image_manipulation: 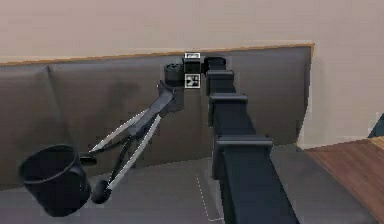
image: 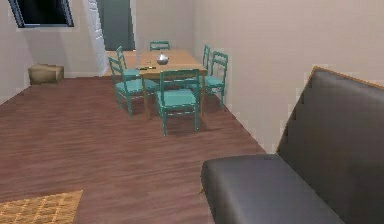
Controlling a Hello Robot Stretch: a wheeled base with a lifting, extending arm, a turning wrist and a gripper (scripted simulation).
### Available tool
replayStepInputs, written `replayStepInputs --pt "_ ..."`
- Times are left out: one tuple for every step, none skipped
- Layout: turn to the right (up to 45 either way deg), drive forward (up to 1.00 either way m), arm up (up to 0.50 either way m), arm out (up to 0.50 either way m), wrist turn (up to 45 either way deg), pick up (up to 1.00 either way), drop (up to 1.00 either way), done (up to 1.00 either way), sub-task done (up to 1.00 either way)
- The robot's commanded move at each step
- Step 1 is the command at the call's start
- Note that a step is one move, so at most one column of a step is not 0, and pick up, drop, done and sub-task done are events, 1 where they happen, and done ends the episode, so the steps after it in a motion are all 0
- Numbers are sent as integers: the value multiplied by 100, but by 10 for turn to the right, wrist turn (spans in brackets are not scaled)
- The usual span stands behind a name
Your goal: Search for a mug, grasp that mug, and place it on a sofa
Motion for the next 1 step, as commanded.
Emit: replayStepInputs --pt "0 0 0 0 450 0 0 0 0"
